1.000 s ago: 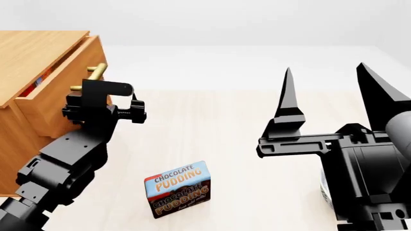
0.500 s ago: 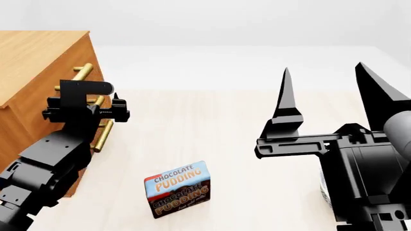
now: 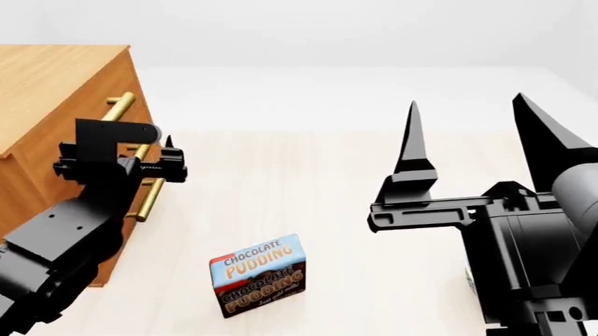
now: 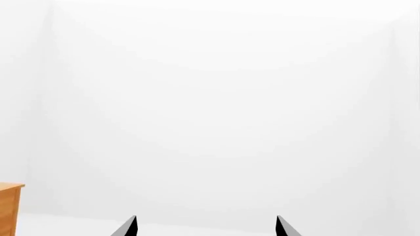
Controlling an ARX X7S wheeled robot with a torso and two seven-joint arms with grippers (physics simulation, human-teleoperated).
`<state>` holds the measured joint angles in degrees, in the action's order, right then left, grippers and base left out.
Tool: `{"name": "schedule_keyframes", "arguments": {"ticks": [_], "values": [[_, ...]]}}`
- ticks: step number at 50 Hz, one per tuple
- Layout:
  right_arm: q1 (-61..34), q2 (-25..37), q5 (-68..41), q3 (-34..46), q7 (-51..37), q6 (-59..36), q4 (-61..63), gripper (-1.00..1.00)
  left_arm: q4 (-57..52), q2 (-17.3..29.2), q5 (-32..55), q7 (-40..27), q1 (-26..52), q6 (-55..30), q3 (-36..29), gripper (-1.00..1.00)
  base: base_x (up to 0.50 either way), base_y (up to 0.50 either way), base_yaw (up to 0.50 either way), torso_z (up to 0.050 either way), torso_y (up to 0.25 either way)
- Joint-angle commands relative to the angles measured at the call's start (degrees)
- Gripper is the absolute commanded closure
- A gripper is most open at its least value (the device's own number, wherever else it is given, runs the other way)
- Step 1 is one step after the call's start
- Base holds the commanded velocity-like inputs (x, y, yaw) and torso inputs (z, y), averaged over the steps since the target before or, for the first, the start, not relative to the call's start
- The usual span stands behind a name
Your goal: Put the butter at the back in the top drawer of the cabinet and close it.
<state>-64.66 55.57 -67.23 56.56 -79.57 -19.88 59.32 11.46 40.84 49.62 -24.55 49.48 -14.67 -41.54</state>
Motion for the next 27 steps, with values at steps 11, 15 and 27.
{"name": "schedule_keyframes", "arguments": {"ticks": [11,15,27], "values": [[-1.06,1.50,0.07,1.72,-0.67,2.14,0.47,-1.00,-42.60,17.44,4.91,-15.97,-8.25,-3.47,3.19,-1.00,0.00,0.00,0.00,0.000,0.000],[-3.08,2.04,0.12,4.47,-1.53,3.62,0.62,-1.00,-48.14,21.37,4.57,-18.76,-11.98,-0.83,4.19,-1.00,0.00,0.00,0.00,0.000,0.000],[-31.61,4.03,4.77,43.58,-10.40,21.73,0.67,-1.00,-59.24,33.12,-1.19,-28.48,-24.18,10.89,7.12,-1.00,0.00,0.00,0.00,0.000,0.000]]}}
